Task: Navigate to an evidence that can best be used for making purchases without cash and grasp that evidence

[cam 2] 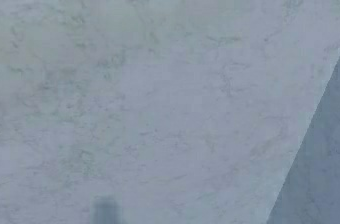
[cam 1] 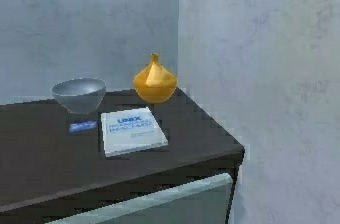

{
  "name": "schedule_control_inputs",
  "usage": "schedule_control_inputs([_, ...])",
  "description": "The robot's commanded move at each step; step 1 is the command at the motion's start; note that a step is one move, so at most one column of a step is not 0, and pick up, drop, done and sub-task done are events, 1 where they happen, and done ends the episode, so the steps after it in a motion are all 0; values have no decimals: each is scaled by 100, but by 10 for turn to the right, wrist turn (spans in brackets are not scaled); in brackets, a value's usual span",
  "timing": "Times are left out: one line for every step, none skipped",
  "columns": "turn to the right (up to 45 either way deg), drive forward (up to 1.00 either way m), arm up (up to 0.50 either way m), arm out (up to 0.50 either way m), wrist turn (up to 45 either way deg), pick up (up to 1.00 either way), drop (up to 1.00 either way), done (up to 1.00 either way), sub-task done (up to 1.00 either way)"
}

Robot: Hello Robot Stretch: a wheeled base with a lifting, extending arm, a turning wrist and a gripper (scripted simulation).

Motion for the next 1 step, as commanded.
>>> schedule_control_inputs([-450,0,0,0,0,0,0,0,0])
